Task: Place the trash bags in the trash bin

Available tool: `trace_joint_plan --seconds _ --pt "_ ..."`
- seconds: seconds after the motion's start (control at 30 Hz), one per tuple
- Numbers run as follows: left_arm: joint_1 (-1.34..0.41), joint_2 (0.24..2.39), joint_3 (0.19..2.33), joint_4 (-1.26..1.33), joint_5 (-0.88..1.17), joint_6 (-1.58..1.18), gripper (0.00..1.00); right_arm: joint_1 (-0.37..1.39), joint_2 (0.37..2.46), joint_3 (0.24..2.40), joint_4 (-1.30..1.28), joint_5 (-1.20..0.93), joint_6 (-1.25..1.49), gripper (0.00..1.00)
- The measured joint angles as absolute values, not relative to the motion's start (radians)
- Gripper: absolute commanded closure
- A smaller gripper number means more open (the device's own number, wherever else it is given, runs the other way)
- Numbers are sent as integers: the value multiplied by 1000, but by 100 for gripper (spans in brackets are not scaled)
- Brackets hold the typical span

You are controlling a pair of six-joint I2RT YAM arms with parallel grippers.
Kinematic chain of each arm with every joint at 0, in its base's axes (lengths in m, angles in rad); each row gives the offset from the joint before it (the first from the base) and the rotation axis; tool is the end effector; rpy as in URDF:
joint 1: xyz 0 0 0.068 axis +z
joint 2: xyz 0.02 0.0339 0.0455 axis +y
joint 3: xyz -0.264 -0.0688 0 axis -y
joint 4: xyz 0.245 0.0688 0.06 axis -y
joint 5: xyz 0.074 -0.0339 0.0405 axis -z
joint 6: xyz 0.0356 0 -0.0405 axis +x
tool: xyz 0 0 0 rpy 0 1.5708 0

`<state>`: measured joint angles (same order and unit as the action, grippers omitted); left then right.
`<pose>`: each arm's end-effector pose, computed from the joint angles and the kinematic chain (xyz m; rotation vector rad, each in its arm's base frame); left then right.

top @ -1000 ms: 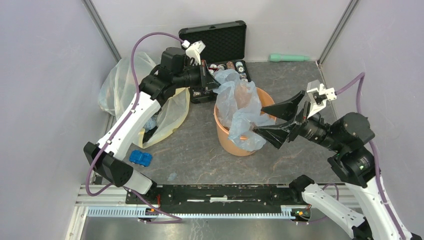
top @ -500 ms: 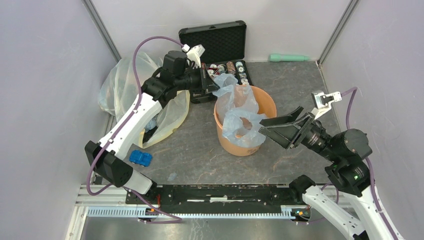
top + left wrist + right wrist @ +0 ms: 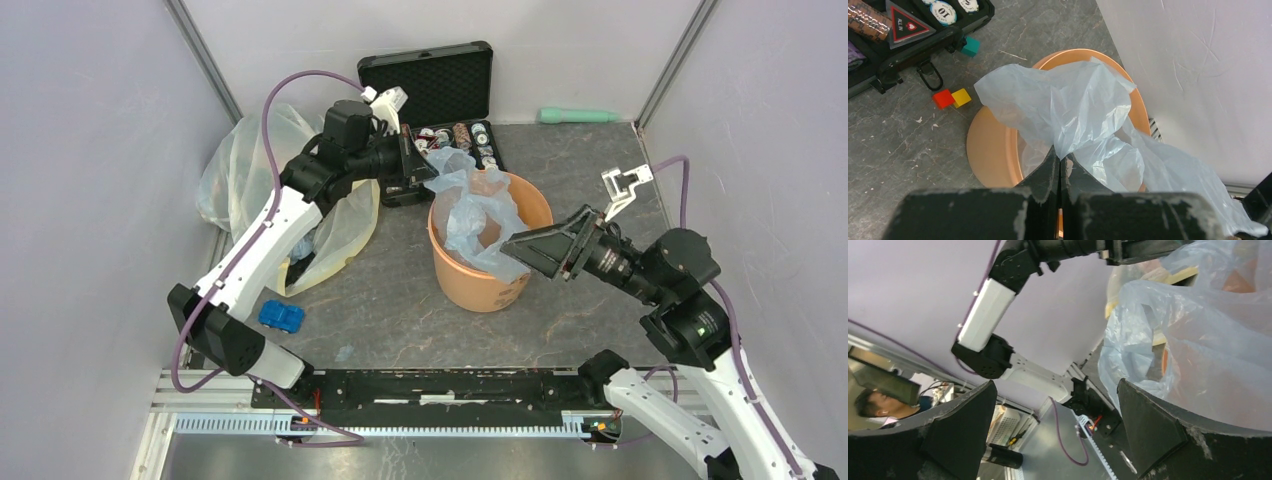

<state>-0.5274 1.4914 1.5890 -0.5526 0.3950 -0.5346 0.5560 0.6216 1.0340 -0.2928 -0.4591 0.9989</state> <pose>0.2809 -0.1795 0.4133 0.2597 2.1420 -1.0460 0.0859 0.0720 0.4330 -0.0607 1.6790 1.5554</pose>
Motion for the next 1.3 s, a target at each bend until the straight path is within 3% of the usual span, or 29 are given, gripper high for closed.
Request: trace_joint_plan --seconds 0.3,0.57,0.63,0.73,1.03,1.13,1.3 --pt "-525 1474 1595 -553 395 -535 98 556 775 1262 -467 -260 584 2" --pt "-525 1462 1600 -559 395 -535 98 556 960 1379 -606 -232 206 2" --pt "-525 1459 1604 -569 395 -535 98 556 1008 1379 -653 -215 152 4" --pt "-523 1450 1604 -576 395 -535 98 556 1038 1362 -713 -167 91 16" --pt "-516 1435 1610 -602 393 -534 98 556 987 1322 -750 158 17 28" --pt "-503 1431 1610 -612 393 -534 98 556 951 1285 -750 338 14 26" --pt "-457 1377 1567 -627 400 -533 98 547 919 1193 -728 562 38 9"
